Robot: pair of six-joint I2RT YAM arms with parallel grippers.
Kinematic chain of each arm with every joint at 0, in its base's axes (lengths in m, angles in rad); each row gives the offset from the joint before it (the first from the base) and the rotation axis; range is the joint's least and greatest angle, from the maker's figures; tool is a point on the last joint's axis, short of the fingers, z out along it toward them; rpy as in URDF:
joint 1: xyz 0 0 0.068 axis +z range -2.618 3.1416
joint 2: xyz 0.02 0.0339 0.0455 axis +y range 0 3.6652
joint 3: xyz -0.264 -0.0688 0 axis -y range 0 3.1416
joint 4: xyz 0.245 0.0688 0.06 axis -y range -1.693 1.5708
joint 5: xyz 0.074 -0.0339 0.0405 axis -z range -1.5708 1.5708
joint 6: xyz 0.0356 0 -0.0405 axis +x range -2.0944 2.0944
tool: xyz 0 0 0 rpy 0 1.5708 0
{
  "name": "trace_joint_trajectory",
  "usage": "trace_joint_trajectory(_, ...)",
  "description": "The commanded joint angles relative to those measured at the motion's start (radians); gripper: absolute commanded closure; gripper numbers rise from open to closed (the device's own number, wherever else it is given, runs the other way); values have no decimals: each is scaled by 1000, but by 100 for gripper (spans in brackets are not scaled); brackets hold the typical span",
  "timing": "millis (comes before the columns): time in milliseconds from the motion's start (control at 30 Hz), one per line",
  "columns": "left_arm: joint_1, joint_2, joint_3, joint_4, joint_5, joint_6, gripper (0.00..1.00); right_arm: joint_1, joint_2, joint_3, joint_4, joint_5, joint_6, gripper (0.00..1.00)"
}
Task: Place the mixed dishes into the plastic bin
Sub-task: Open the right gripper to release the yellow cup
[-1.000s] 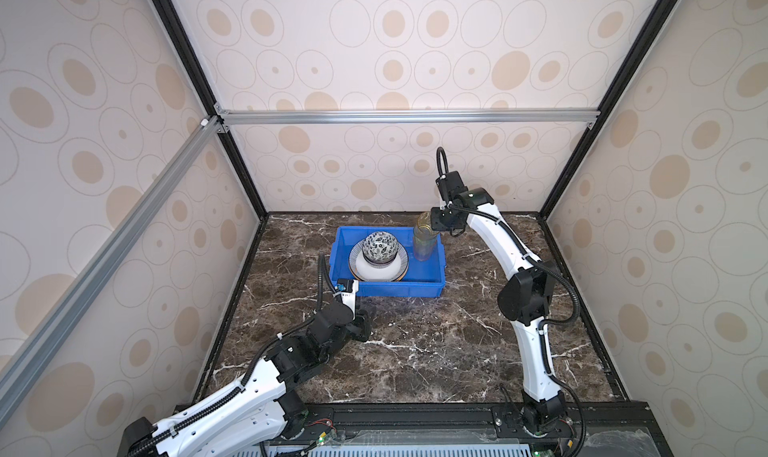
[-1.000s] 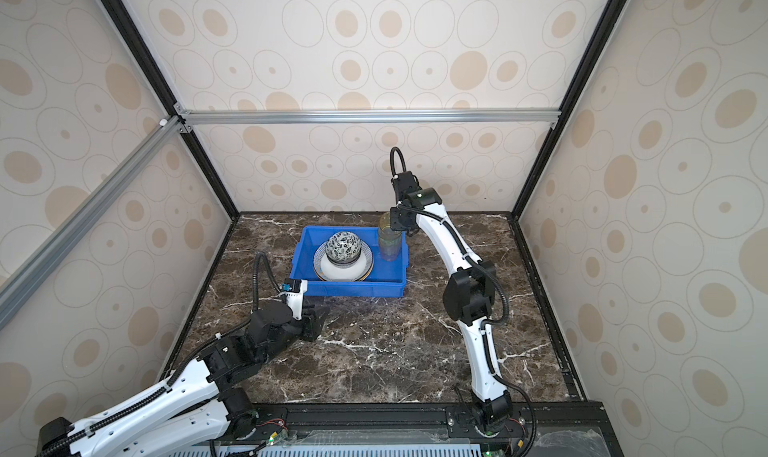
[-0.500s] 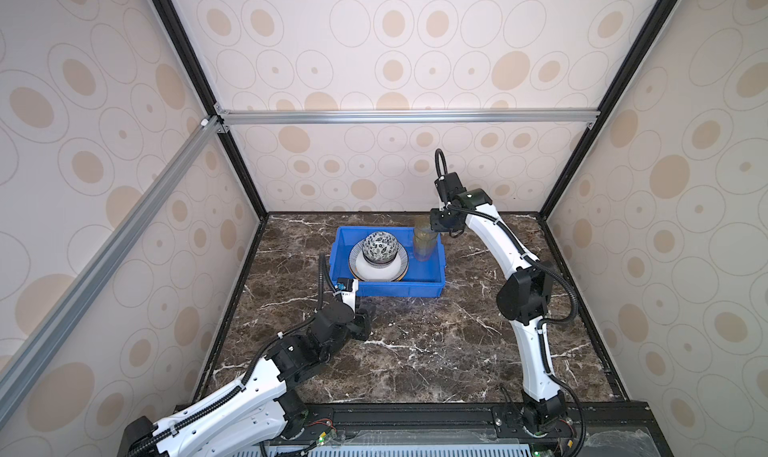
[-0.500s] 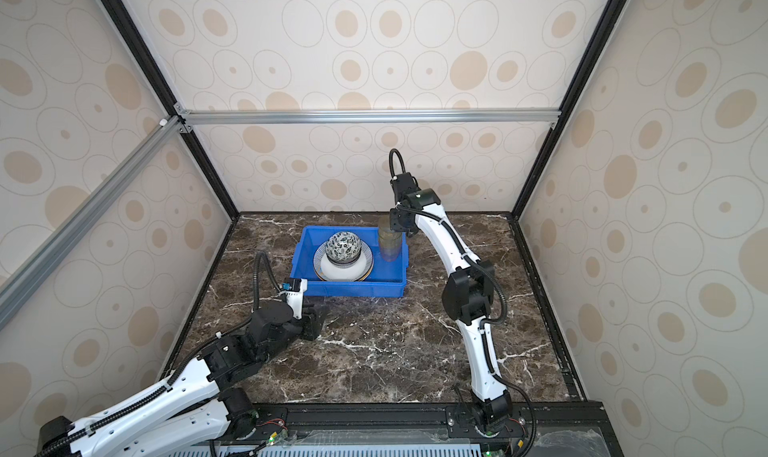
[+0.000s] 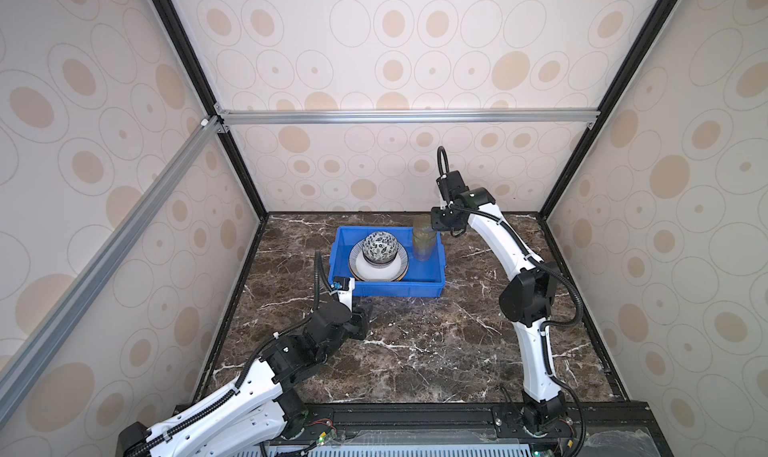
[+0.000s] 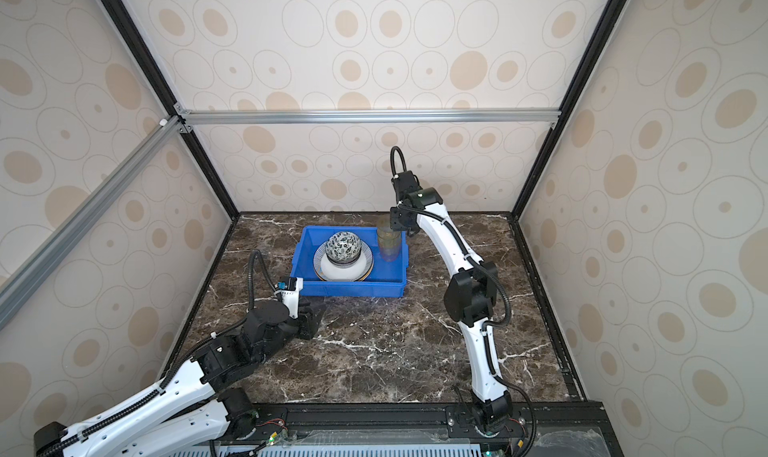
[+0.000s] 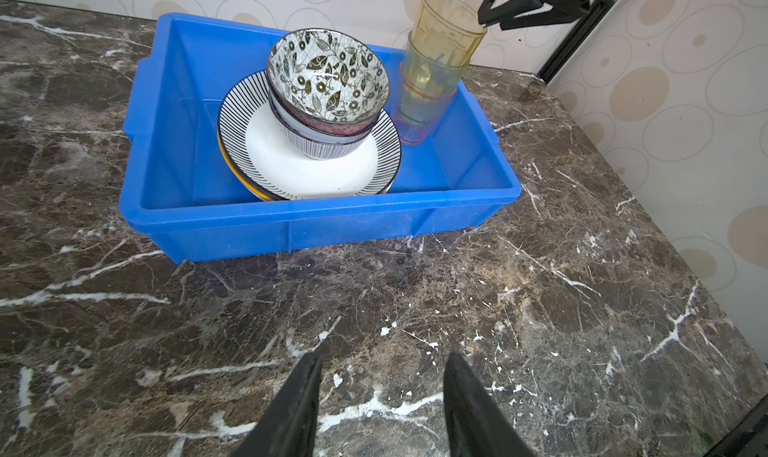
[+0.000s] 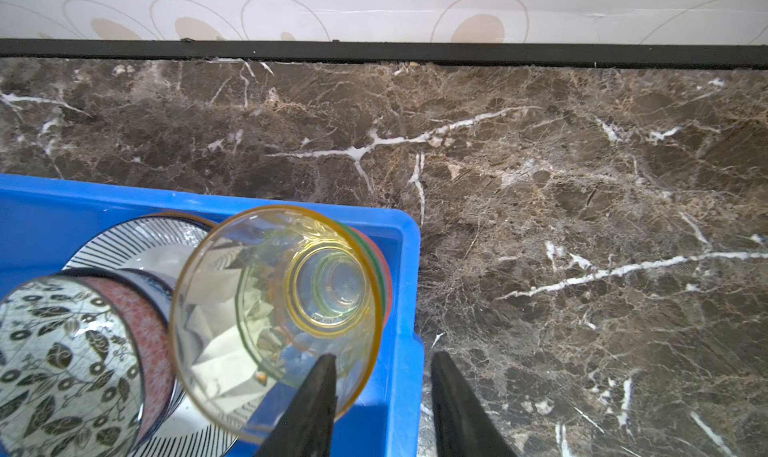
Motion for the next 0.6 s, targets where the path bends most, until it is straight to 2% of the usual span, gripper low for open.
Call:
trace_joint_trajectory(0,-11,-25,27,-21,-28,2,52,7,-87,-16,11,-10,-17,58)
trace_joint_trajectory(167,-9,-39,30,-25,-34,5,51,7,-139,-69,22,-13,-21,56)
trace_joint_trajectory(567,-9,5,90,-33,-109,73,49,7,-376,-412,172,31,-87,50)
